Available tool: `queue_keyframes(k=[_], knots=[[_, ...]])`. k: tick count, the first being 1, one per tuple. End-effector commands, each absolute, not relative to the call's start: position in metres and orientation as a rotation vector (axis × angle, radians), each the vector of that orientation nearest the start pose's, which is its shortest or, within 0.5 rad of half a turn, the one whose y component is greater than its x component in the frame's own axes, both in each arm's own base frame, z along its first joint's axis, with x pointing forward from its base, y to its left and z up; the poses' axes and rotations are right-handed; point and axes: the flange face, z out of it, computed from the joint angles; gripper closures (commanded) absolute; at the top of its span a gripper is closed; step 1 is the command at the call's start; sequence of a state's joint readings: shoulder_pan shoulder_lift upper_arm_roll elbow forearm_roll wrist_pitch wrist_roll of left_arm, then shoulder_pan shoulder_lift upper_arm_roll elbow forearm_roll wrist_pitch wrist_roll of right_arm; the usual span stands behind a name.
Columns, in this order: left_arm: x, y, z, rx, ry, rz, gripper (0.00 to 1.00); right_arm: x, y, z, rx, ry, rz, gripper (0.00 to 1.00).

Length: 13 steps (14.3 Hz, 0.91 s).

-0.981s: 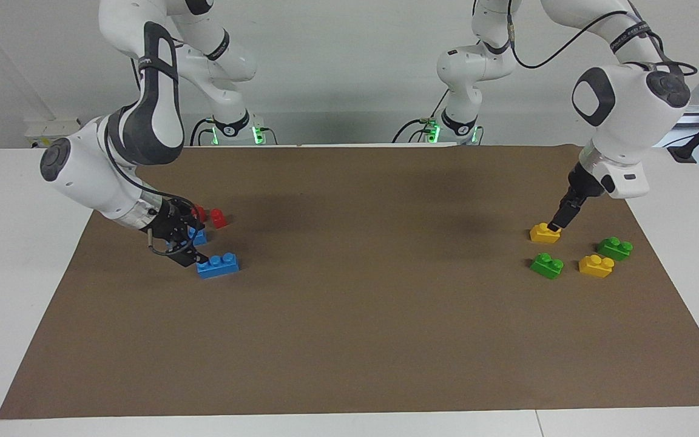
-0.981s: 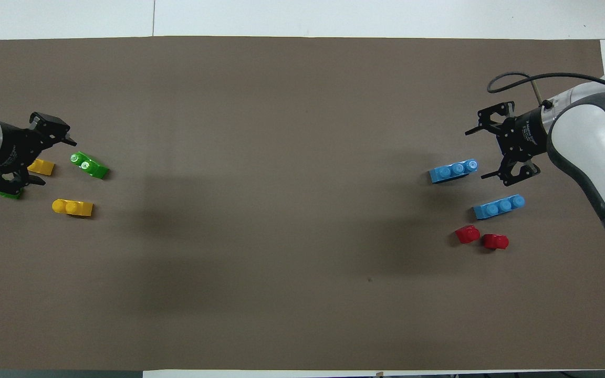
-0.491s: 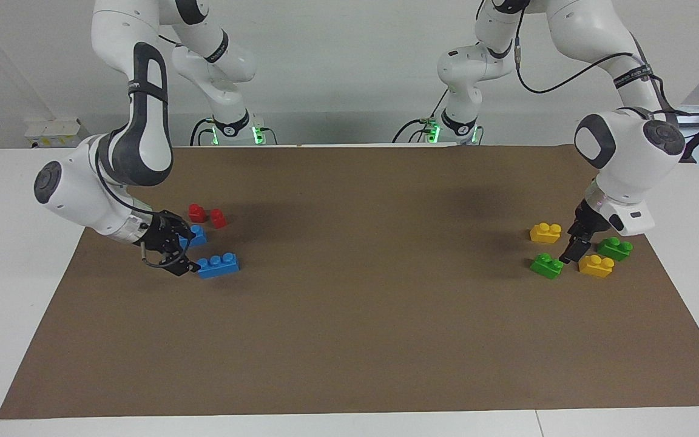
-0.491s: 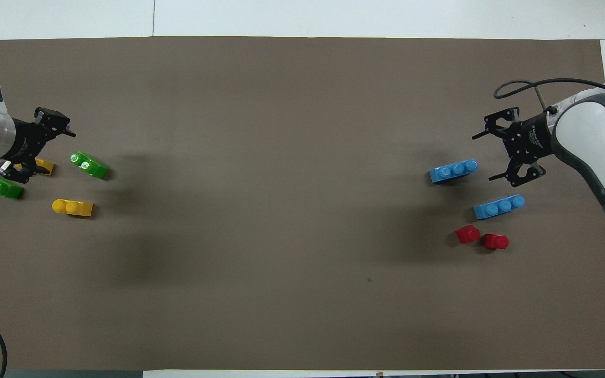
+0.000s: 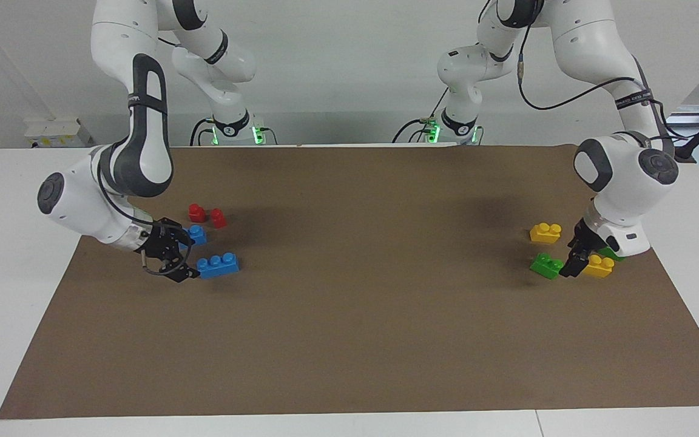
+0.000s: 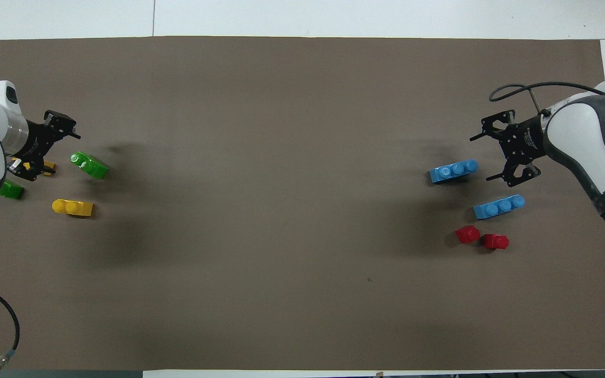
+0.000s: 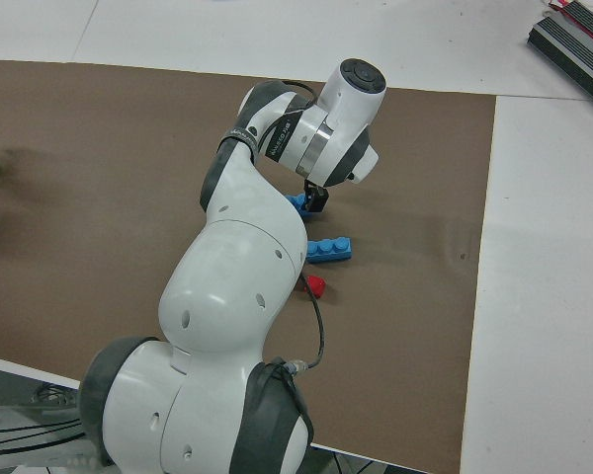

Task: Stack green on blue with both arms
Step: 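Lower the left gripper over the green brick while the right gripper descends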

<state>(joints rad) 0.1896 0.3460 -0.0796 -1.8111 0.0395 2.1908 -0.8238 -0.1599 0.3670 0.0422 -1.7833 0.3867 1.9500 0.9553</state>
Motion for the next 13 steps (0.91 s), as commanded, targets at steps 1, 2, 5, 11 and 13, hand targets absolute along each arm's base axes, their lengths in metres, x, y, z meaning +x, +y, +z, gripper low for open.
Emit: queue_keyframes(k=[1,2,5,11,13], knots=[[0.645,0.081,0.347,-2.811,-1.407,-0.094,0.00,0.617,-0.053,0.319,-2.289,1.674,0.459,0.00],[0.645,0.081,0.340,-2.808,-1.408,-0.080,0.00,0.615,-0.053,0.316,-2.288,1.678,0.460,0.00],[0.644,0.079,0.333,-2.805,-1.421,-0.088,0.00,0.609,-0.053,0.308,-2.286,1.692,0.449,0.00],[0.640,0.073,0.313,-2.796,-1.412,0.001,0.00,0.598,-0.055,0.287,-2.301,1.686,0.446,0.00],[0.639,0.074,0.312,-2.794,-1.418,0.017,0.00,0.597,-0.054,0.283,-2.301,1.687,0.433,0.00]])
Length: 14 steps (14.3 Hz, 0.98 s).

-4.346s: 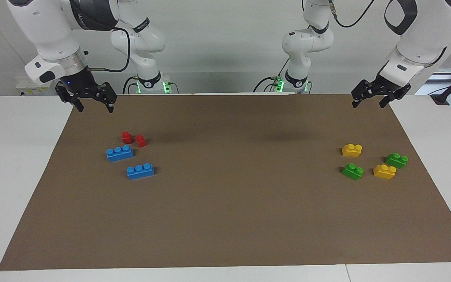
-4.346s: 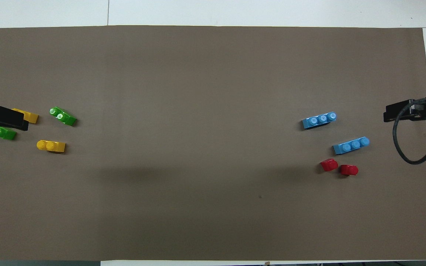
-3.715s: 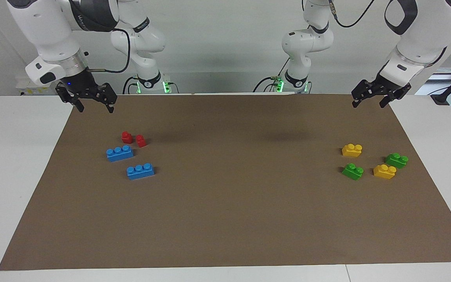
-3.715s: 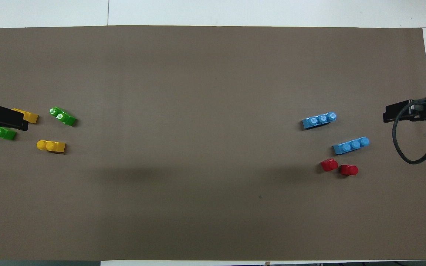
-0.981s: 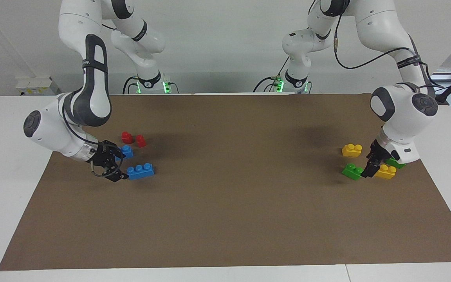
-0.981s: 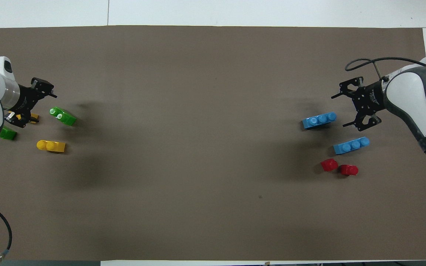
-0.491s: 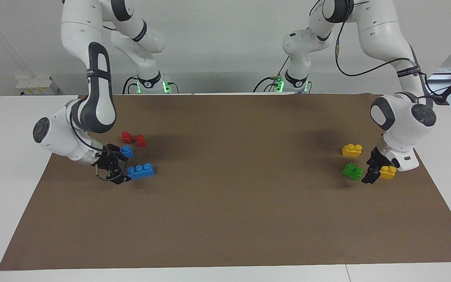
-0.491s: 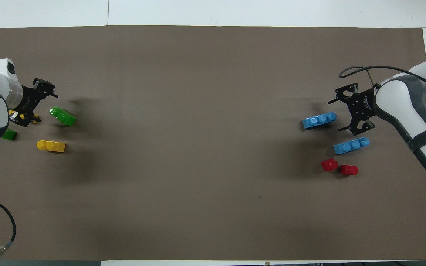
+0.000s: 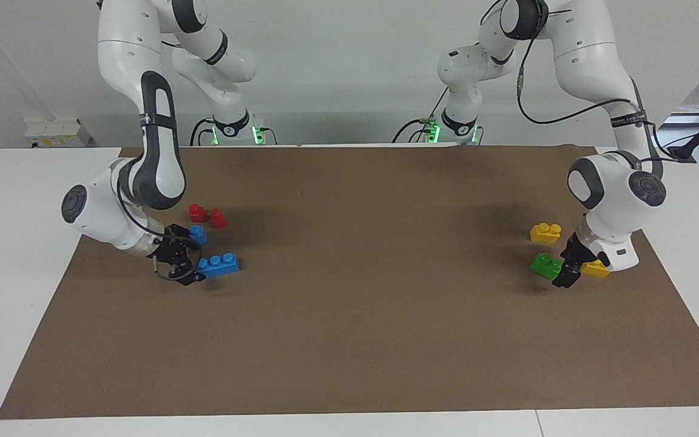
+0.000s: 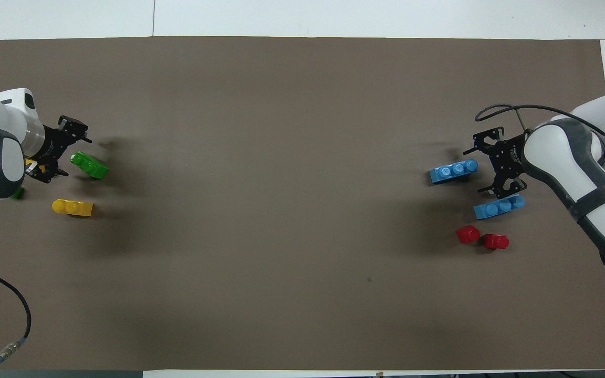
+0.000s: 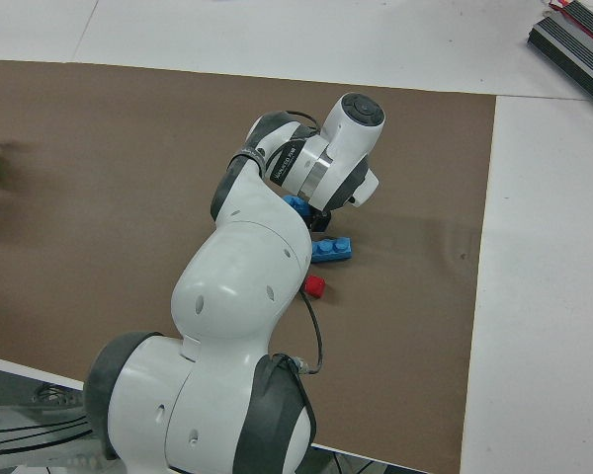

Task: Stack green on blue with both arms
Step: 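Lower the left gripper over the green brick while the right gripper descends, then close the left gripper on the green brick while the right grasps blue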

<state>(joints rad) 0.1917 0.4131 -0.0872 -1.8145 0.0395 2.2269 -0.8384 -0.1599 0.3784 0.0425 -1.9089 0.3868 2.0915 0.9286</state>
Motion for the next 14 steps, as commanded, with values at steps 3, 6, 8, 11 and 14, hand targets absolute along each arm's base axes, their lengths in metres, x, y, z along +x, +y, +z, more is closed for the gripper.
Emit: queue_keyframes(k=[3,6,8,11,14], knots=[[0.639,0.069,0.311,-2.799,-1.405,0.029,0.01,0.598,-0.054,0.283,-2.248,1.702,0.448,0.05],[0.634,0.070,0.306,-2.792,-1.405,0.059,0.01,0.598,-0.054,0.283,-2.243,1.705,0.440,0.27],[0.633,0.072,0.306,-2.792,-1.427,0.076,0.01,0.599,-0.054,0.284,-2.237,1.713,0.438,0.66],[0.633,0.069,0.298,-2.792,-1.431,0.120,0.01,0.603,-0.053,0.288,-2.244,1.698,0.425,1.00],[0.634,0.066,0.298,-2.796,-1.428,0.124,0.06,0.619,-0.048,0.321,-2.268,1.645,0.468,1.00]])
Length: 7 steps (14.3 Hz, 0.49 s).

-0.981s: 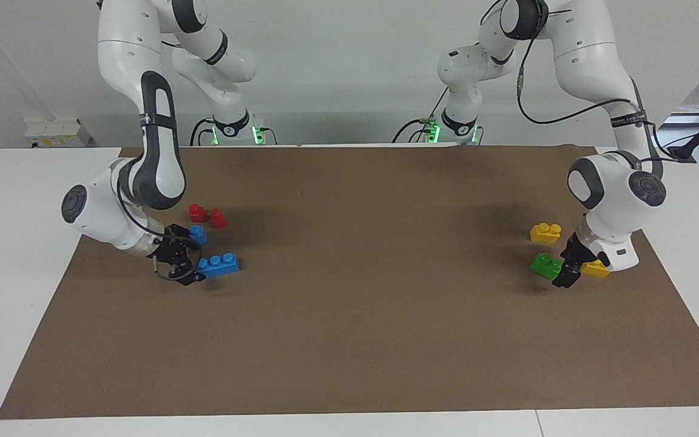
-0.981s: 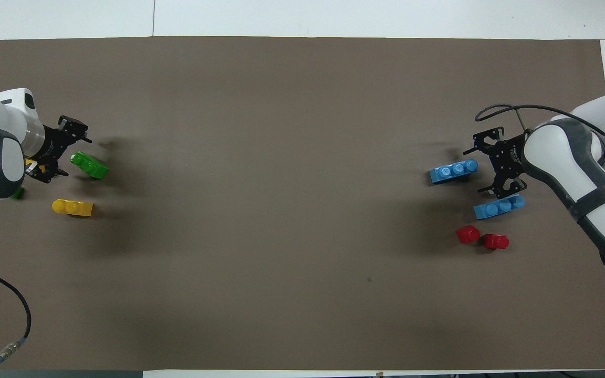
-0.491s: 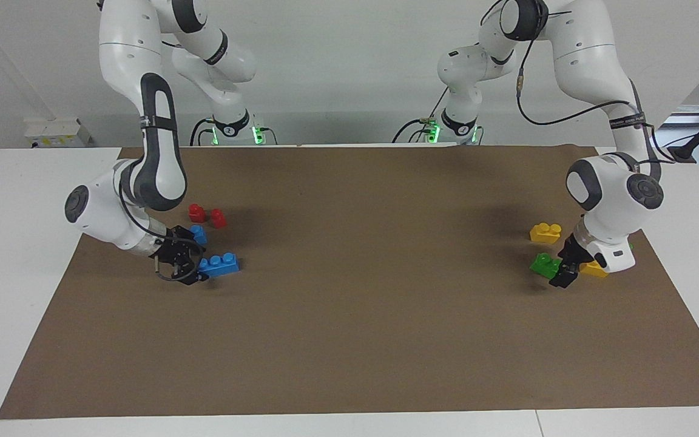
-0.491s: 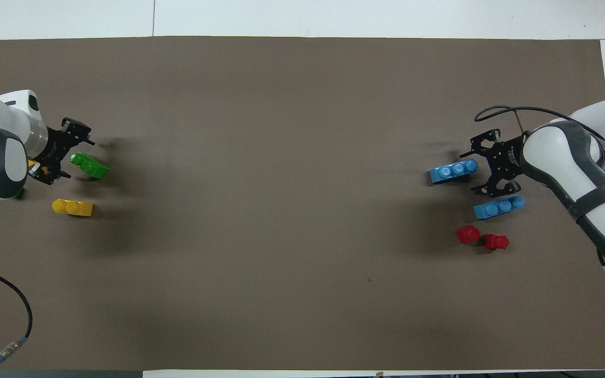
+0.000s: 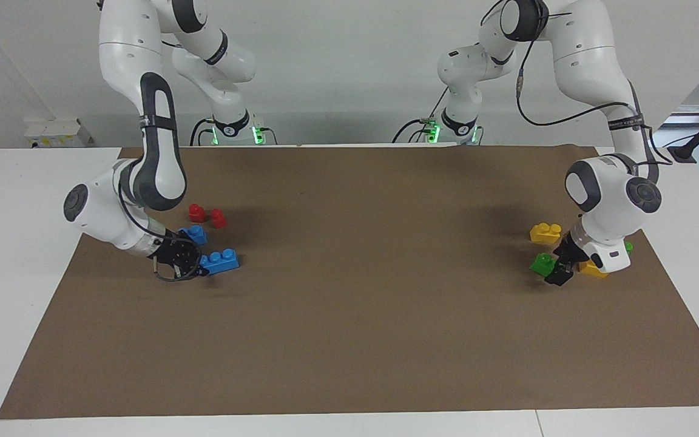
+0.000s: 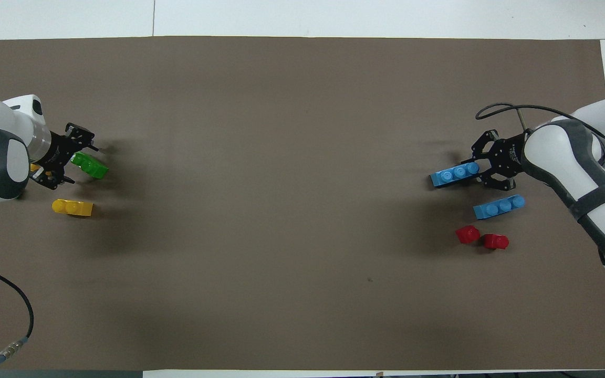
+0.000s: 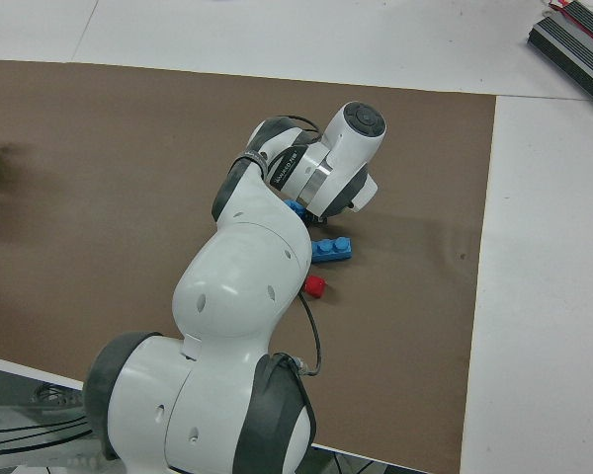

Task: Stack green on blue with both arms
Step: 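Close the left gripper on the green brick while the right grasps blue, then carry the blue brick and the green brick toward the table center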

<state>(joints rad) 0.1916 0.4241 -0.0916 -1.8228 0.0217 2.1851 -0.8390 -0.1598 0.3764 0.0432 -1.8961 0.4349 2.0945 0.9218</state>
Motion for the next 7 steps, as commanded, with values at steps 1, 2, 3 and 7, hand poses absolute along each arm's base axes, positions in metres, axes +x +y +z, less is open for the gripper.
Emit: queue_keyframes(k=[1,2,3,7], knots=[[0.634,0.066,0.299,-2.796,-1.428,0.124,0.13,0.625,-0.043,0.335,-2.266,1.640,0.486,1.00],[0.635,0.066,0.301,-2.795,-1.426,0.125,0.17,0.629,-0.038,0.349,-2.234,1.686,0.505,1.00],[0.637,0.067,0.304,-2.793,-1.426,0.132,0.18,0.634,-0.025,0.363,-2.208,1.729,0.536,1.00],[0.641,0.068,0.311,-2.792,-1.420,0.143,0.18,0.637,0.048,0.402,-2.173,1.800,0.569,1.00]])
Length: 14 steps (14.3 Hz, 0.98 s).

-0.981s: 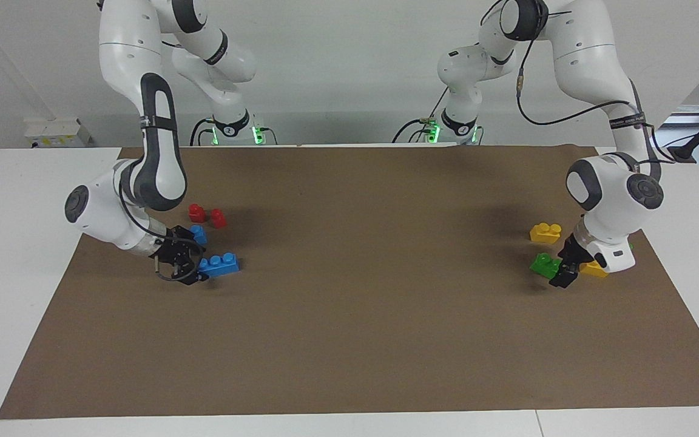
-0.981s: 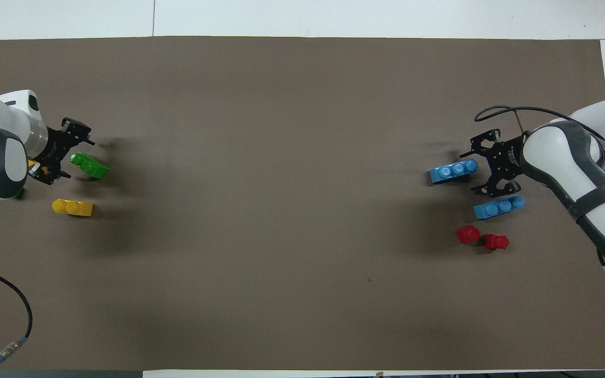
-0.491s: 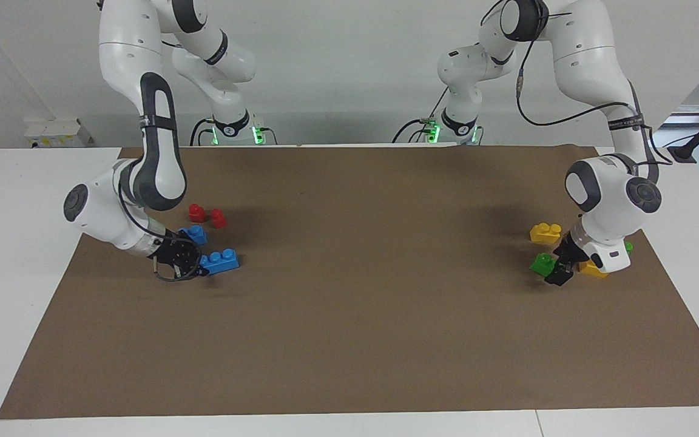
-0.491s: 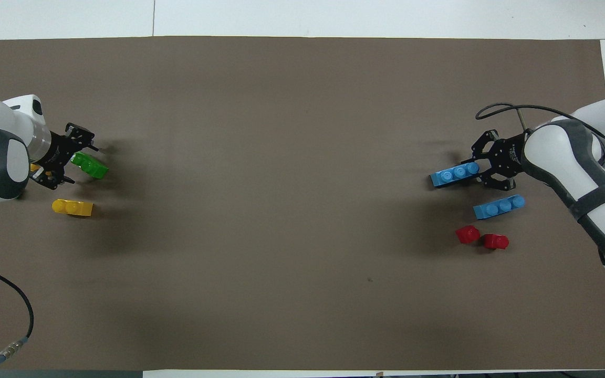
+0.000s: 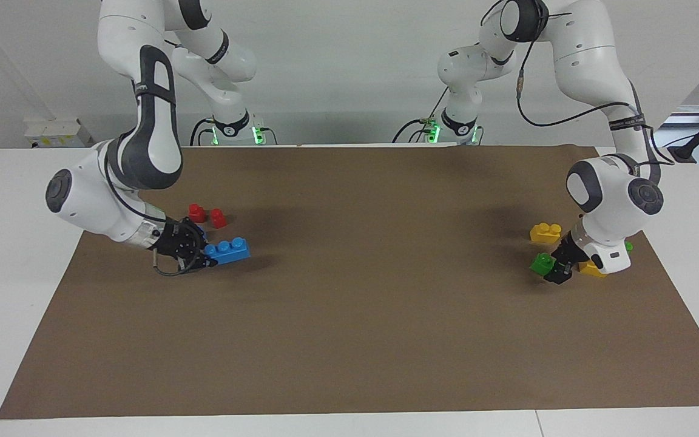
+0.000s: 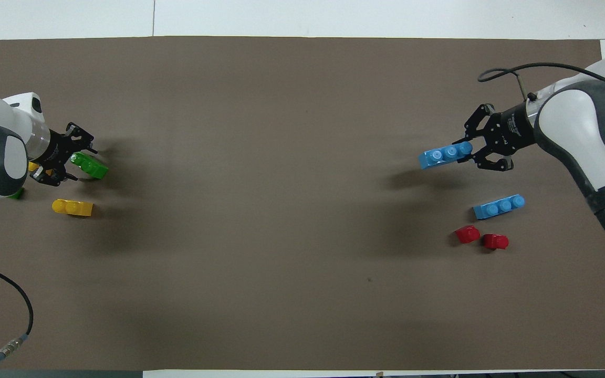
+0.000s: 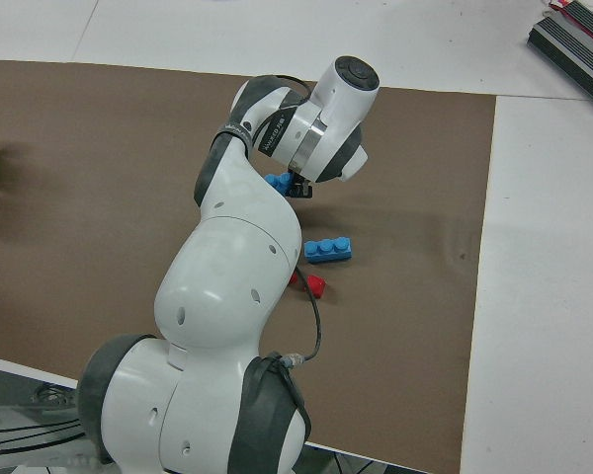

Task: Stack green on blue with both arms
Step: 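Carry the blue brick and the green brick toward the table center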

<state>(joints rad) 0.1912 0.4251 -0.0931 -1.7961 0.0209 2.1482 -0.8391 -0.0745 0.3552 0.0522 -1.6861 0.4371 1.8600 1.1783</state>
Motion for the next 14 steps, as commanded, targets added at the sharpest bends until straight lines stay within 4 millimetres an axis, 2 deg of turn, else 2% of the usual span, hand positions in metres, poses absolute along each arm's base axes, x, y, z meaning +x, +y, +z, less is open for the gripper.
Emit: queue_keyframes(k=[1,3,4,6,9,11,13,14], knots=[[0.641,0.067,0.310,-2.793,-1.418,0.145,0.18,0.635,0.068,0.408,-2.193,1.779,0.563,1.00],[0.641,0.063,0.309,-2.798,-1.413,0.137,0.25,0.625,0.118,0.419,-2.191,1.812,0.579,1.00],[0.641,0.061,0.308,-2.801,-1.409,0.134,0.40,0.621,0.141,0.425,-2.158,1.869,0.578,1.00],[0.641,0.063,0.309,-2.799,-1.406,0.138,1.00,0.612,0.184,0.424,-2.150,1.903,0.544,1.00],[0.642,0.063,0.311,-2.818,-1.370,0.140,1.00,0.595,0.212,0.411,-2.116,1.921,0.513,1.00],[0.642,0.060,0.316,-2.823,-1.370,0.131,1.00,0.576,0.250,0.404,-2.074,1.967,0.483,1.00],[0.643,0.055,0.327,-2.829,-1.397,0.116,1.00,0.558,0.277,0.390,-1.988,2.020,0.420,1.00],[0.641,0.046,0.342,-2.841,-1.420,0.100,1.00,0.548,0.286,0.382,-1.972,2.017,0.391,1.00]])
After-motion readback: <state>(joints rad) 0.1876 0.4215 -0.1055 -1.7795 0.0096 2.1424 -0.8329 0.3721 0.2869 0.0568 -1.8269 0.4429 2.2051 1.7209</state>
